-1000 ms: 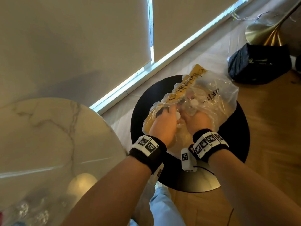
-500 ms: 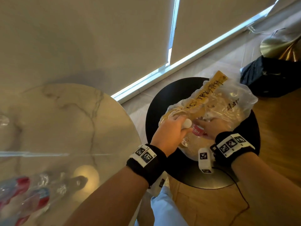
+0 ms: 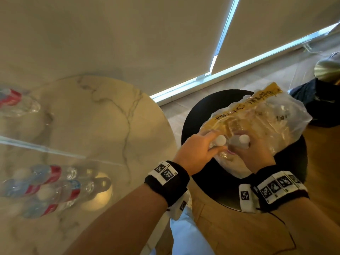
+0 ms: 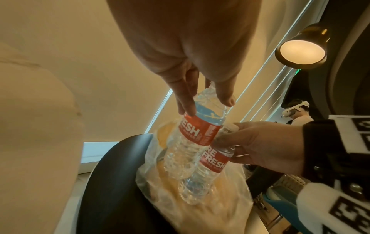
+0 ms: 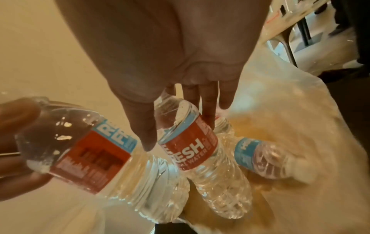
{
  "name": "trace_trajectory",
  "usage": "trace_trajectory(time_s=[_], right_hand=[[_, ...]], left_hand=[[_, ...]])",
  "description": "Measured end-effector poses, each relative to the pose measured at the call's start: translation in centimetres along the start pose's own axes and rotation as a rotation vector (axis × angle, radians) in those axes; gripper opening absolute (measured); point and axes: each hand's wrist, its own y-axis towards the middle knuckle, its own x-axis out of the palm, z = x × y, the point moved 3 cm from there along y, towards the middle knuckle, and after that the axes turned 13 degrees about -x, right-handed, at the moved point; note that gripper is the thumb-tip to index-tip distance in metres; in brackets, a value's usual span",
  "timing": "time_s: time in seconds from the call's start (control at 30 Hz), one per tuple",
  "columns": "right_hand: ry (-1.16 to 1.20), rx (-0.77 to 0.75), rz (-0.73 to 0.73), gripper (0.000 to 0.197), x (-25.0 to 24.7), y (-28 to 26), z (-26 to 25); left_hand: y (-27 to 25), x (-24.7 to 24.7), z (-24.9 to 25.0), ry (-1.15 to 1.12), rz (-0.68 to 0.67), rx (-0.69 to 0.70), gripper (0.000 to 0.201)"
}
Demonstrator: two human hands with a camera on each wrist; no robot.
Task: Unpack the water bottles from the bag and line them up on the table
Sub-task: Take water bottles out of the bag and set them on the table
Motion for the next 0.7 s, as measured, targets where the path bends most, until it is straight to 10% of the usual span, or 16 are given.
trace_trajectory(time_s=[0.37, 0.7], right_hand=[[-0.037, -0.392, -0.015, 0.039, -1.9, -6.6, -12.6], [0.054, -0.641, -0.328, 0.048, 14.8, -10.8, -23.6]], left_hand=[[-12.5, -9.3, -0.8, -0.325, 0.228, -0.052, 0.04], [-28.3, -14.4, -12.5, -0.197, 0.579, -0.373, 0.035]])
